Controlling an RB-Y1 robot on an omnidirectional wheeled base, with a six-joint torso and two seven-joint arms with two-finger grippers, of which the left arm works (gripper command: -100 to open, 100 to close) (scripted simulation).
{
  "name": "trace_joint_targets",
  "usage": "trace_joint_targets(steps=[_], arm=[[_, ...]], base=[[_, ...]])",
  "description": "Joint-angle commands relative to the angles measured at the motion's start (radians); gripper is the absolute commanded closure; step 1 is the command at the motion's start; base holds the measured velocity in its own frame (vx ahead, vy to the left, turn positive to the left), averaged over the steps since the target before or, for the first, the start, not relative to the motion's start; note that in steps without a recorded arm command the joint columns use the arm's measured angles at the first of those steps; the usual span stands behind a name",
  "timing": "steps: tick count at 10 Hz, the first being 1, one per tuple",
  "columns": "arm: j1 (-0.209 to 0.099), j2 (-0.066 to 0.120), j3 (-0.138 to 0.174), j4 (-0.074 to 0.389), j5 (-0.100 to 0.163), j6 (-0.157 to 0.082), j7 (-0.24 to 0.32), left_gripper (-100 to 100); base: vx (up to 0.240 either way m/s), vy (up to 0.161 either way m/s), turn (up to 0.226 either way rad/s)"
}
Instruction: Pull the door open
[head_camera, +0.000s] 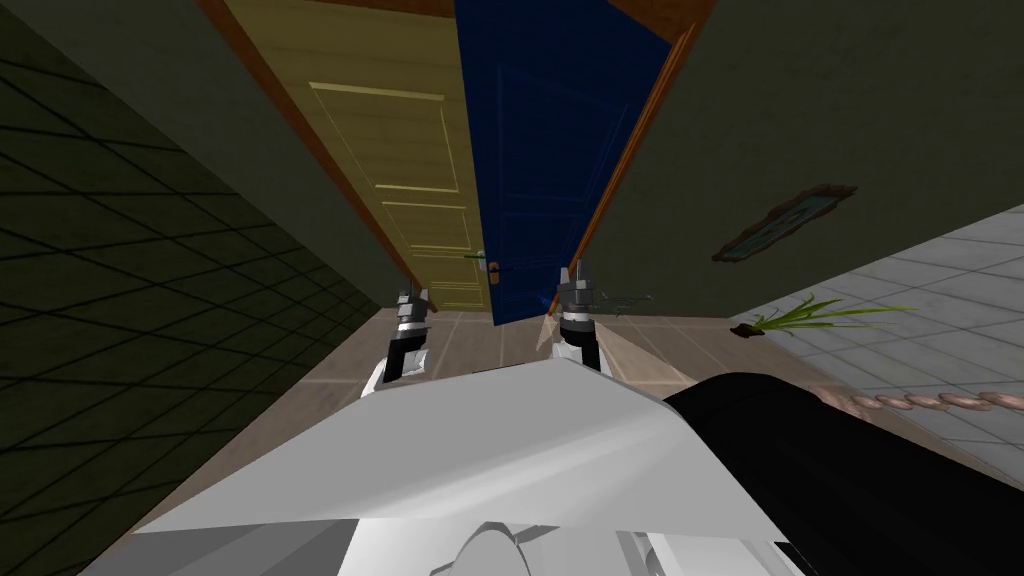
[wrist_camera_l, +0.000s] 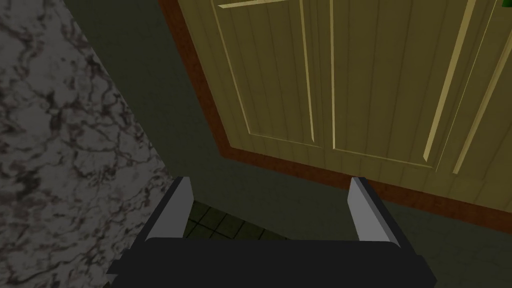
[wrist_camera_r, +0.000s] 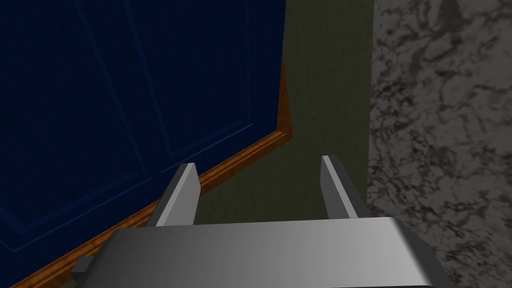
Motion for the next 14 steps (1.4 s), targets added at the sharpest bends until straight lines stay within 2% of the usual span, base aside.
trace_joint_targets(steps=[1, 2, 5, 6, 7, 8, 11, 12, 14], arm=[[-0.033, 0.003, 0.003, 0.05, -0.001, 0.004, 0.0, -100], [-0.033, 0.003, 0.003, 0.063, -0.001, 0.004, 0.0, -100], [-0.1, 0.019, 0.015, 0.161, 0.003, 0.011, 0.008, -100], [-0.1, 0.019, 0.015, 0.177, 0.003, 0.011, 0.008, -100], [-0.122, 0.024, 0.019, 0.206, 0.004, 0.013, 0.011, -100], [-0.122, 0.024, 0.019, 0.216, 0.004, 0.013, 0.011, -100], [-0.19, 0.039, 0.032, 0.317, 0.007, 0.02, 0.019, -100], [-0.19, 0.039, 0.032, 0.333, 0.007, 0.02, 0.019, -100], [-0.236, 0.049, 0.04, 0.41, 0.01, 0.025, 0.025, -100]], base=[[0.108, 0.034, -0.061], [0.072, 0.02, -0.021], [0.07, 0.024, -0.052], [0.068, 0.023, -0.017], [0.052, 0.012, -0.033], [0.042, 0.011, -0.027], [0.078, 0.025, -0.057], [0.063, 0.025, -0.027], [0.06, 0.02, -0.055]])
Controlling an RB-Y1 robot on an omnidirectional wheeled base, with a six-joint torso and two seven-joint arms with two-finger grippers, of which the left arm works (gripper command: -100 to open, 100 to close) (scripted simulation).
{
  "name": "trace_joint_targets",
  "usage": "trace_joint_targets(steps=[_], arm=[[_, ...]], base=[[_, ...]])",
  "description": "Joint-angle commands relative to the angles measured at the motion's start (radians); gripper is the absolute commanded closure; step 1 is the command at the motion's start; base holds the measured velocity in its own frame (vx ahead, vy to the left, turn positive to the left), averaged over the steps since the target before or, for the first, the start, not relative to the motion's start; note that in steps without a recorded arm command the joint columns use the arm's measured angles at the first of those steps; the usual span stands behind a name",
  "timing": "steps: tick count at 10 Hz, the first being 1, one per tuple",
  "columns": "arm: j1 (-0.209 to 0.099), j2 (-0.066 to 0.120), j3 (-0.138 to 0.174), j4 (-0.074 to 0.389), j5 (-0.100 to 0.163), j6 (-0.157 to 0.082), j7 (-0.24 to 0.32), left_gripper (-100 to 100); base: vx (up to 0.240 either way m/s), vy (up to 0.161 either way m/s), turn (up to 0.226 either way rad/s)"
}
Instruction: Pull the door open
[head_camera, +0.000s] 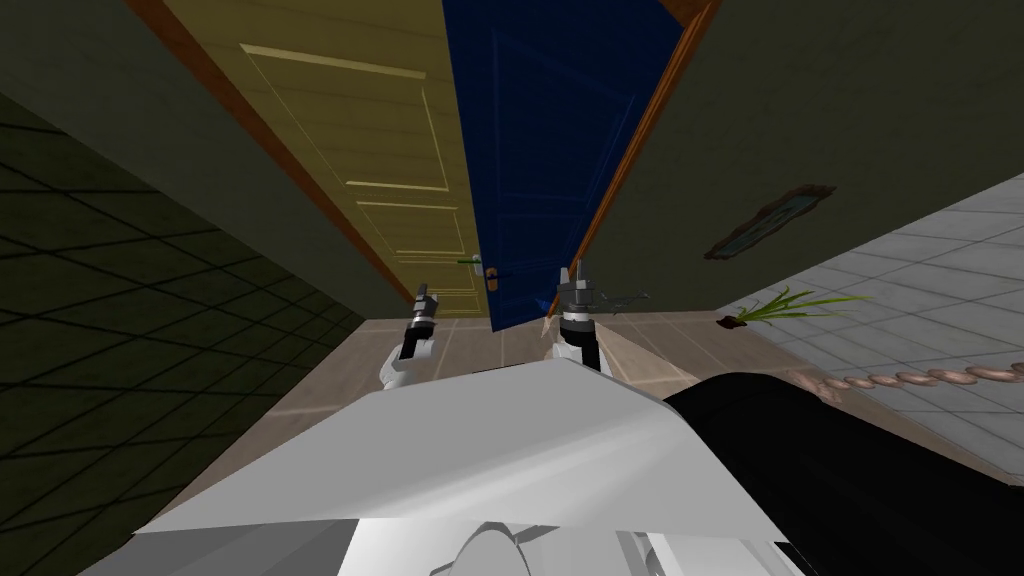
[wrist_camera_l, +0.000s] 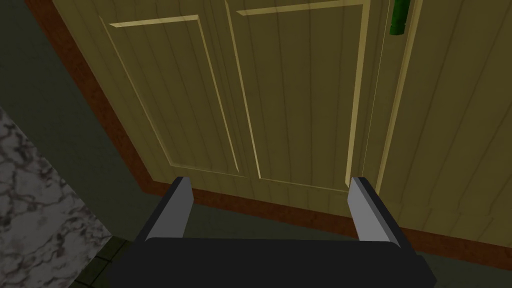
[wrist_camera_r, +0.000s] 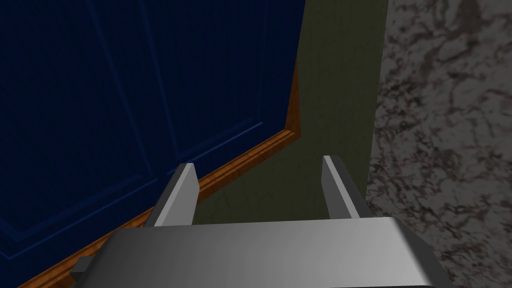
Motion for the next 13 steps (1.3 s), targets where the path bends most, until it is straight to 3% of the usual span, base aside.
trace_joint_targets(steps=[1, 2, 3, 6, 9, 13], arm=[[-0.03, 0.006, 0.005, 0.05, 0.001, 0.008, 0.004, -100], [-0.052, 0.01, 0.008, 0.079, 0.002, 0.01, 0.007, -100], [-0.052, 0.01, 0.008, 0.09, 0.002, 0.01, 0.007, -100], [-0.118, 0.022, 0.019, 0.19, 0.005, 0.017, 0.015, -100], [-0.139, 0.026, 0.022, 0.236, 0.006, 0.019, 0.017, -100], [-0.219, 0.038, 0.034, 0.362, 0.01, 0.026, 0.027, -100]], base=[[0.09, 0.036, -0.065], [0.101, 0.019, -0.068], [0.069, 0.012, -0.018], [0.071, 0.028, -0.061], [0.052, 0.013, -0.024], [0.077, 0.015, -0.063]])
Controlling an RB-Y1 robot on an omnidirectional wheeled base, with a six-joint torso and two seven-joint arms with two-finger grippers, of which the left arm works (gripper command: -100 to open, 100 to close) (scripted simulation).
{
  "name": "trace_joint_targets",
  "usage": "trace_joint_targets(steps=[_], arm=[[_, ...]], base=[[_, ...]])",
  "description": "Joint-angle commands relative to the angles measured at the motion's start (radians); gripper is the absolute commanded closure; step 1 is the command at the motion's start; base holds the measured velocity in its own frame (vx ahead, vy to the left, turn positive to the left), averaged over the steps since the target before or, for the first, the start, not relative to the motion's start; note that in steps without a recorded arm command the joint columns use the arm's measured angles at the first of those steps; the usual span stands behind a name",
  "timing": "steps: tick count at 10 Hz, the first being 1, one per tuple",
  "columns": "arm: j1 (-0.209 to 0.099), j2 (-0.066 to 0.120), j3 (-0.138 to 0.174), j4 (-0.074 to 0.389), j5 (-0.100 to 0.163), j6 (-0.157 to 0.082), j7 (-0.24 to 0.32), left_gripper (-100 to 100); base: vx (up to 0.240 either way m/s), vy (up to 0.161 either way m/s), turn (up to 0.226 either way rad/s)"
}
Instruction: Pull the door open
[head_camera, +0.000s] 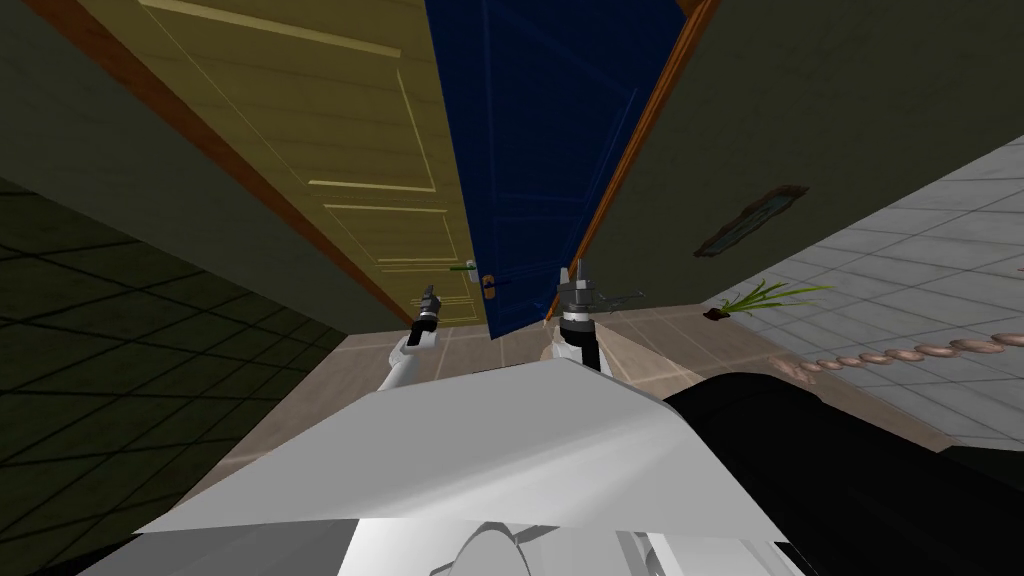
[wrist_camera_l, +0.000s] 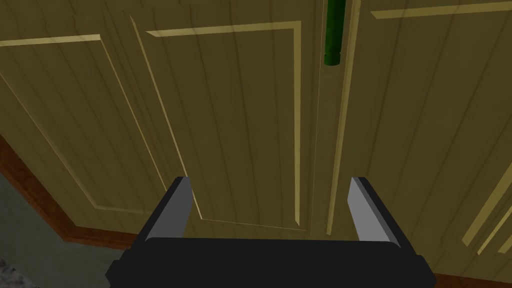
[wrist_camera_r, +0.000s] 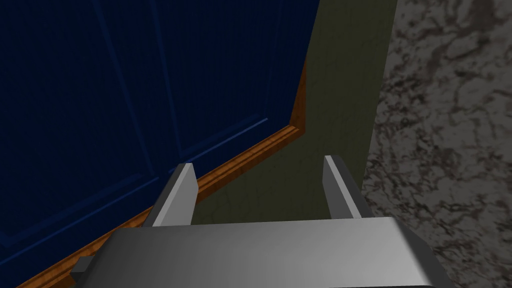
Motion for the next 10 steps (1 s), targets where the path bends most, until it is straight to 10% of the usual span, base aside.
trace_joint_targets(steps=[1, 10], arm=[[-0.032, 0.005, 0.004, 0.05, 0.001, 0.003, 0.004, -100], [-0.143, 0.014, 0.016, 0.239, 0.005, 0.014, 0.017, -100]], base=[[0.101, 0.016, -0.058], [0.067, 0.007, -0.047]])
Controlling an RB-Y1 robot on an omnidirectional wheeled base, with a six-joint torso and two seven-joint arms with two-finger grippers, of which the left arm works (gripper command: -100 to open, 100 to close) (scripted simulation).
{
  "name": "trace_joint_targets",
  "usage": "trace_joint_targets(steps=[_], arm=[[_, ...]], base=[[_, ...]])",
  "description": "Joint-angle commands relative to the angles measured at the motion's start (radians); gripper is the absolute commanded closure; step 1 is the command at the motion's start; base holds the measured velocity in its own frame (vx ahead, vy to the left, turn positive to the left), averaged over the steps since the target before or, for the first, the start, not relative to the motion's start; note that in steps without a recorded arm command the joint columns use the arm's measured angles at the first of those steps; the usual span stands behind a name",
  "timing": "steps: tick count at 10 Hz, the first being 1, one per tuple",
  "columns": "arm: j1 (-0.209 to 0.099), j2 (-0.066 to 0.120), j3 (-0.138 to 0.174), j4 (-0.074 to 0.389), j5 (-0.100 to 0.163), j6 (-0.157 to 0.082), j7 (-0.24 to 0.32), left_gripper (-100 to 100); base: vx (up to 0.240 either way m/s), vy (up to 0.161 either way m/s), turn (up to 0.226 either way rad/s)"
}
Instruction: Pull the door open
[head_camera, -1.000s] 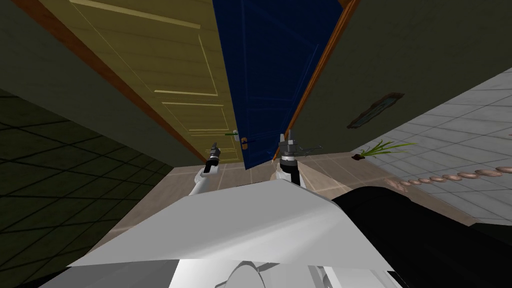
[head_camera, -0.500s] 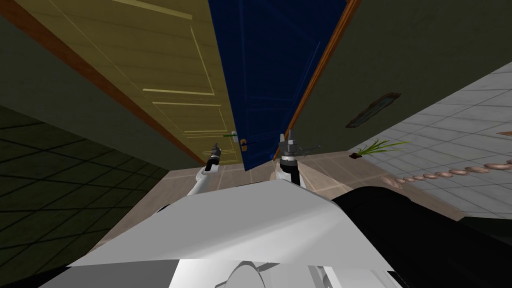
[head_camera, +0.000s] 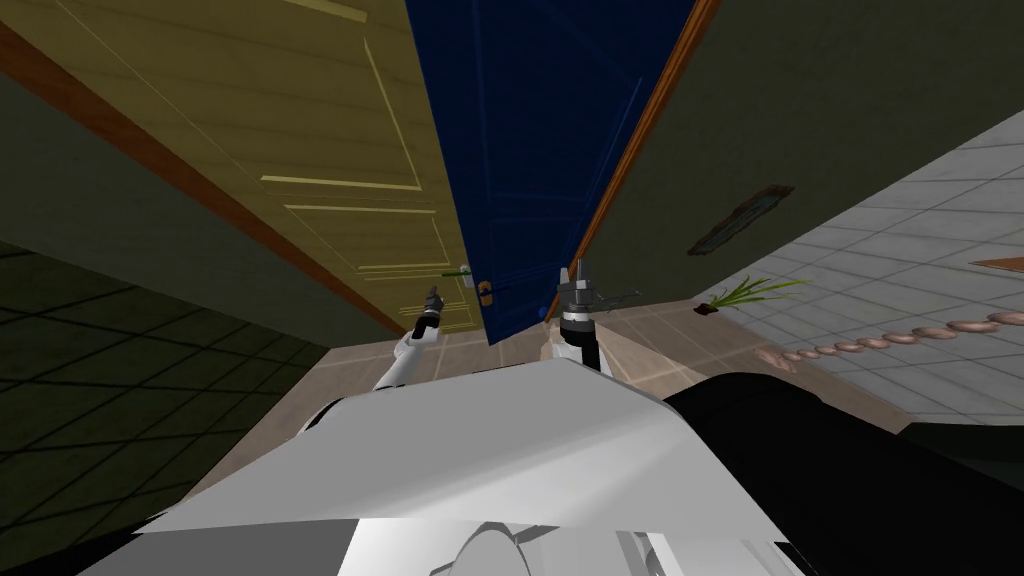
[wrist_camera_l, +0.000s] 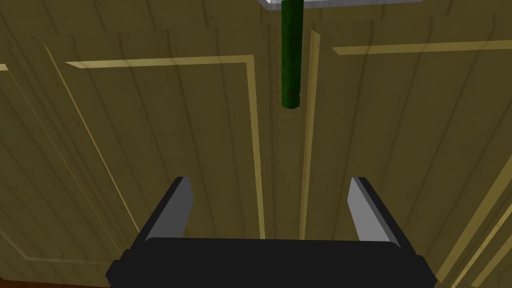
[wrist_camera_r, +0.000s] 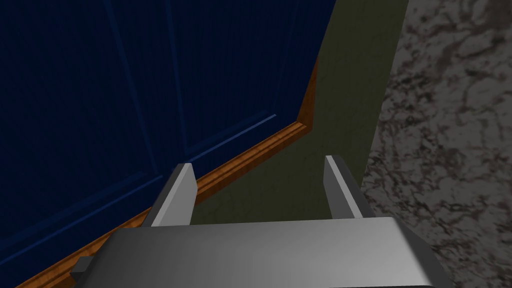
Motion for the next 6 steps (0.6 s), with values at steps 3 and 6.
trace_joint_targets(steps=[3, 6], arm=[[-0.056, -0.001, 0.002, 0.087, 0.001, 0.001, 0.006, -100], [-0.085, -0.007, -0.002, 0.126, 0.0, 0.002, 0.009, -100]], base=[[0.076, -0.013, -0.074], [0.082, -0.041, -0.078]])
